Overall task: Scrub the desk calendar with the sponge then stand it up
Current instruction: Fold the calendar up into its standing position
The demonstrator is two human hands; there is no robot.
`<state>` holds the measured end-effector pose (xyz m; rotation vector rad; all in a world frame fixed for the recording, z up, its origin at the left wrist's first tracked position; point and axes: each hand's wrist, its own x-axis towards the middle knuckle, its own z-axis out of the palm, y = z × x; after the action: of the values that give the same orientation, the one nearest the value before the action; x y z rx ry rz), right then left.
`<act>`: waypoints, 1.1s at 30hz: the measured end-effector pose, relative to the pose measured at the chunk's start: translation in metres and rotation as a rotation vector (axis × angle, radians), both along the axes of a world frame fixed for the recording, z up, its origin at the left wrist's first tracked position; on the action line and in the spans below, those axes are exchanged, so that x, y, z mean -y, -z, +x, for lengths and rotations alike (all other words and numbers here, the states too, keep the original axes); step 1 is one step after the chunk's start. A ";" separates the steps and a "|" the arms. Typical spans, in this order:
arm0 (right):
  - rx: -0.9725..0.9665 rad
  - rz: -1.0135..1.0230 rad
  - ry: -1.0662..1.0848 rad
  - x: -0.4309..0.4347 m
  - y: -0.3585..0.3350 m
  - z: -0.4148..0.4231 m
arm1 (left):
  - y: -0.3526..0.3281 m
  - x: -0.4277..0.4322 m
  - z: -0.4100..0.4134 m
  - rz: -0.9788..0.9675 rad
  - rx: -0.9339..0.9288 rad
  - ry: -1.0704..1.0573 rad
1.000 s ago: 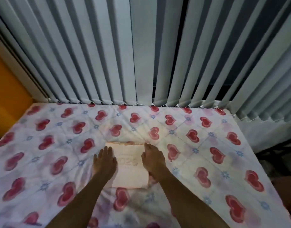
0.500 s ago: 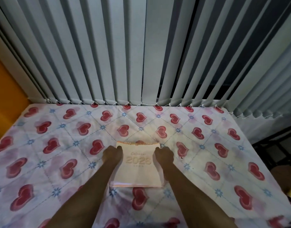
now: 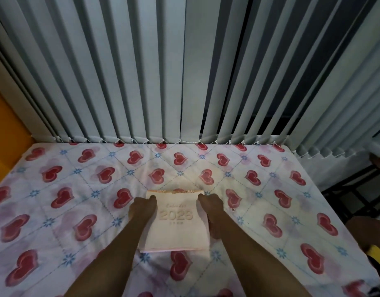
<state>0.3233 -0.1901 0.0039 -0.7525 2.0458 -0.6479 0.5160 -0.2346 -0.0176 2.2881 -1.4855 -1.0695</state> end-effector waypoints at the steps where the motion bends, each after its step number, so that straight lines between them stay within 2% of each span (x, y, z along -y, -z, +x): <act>1: -0.004 -0.012 0.020 0.004 -0.004 -0.003 | -0.003 0.003 0.001 -0.018 0.001 -0.004; 8: 0.104 -0.160 0.091 0.047 -0.054 -0.014 | -0.045 0.036 -0.008 -0.317 -0.164 -0.119; 12: 0.108 -0.293 0.116 0.063 -0.074 -0.018 | -0.067 0.051 -0.013 -0.446 -0.270 -0.100; 14: 0.116 -0.378 0.125 0.064 -0.079 -0.021 | -0.072 0.052 -0.013 -0.460 -0.355 -0.073; 19: 0.044 -0.467 0.108 0.056 -0.072 -0.023 | -0.067 0.041 -0.011 -0.443 -0.709 0.000; 21: 0.023 -0.519 0.126 0.045 -0.059 -0.022 | -0.057 0.033 -0.011 -0.397 -0.770 0.036; 26: -0.061 -0.577 0.156 0.027 -0.039 -0.020 | -0.042 0.022 -0.007 -0.447 -0.774 0.082; 29: -0.131 -0.553 0.152 0.029 -0.040 -0.023 | -0.049 0.029 -0.008 -0.462 -0.673 0.076; 33: -0.101 -0.510 0.096 0.031 -0.040 -0.029 | -0.059 0.041 -0.011 -0.353 -0.568 0.072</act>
<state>0.2942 -0.2208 0.0443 -0.9932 2.0359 -1.2357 0.5046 -0.2756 0.0410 1.5350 -1.3825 -1.2248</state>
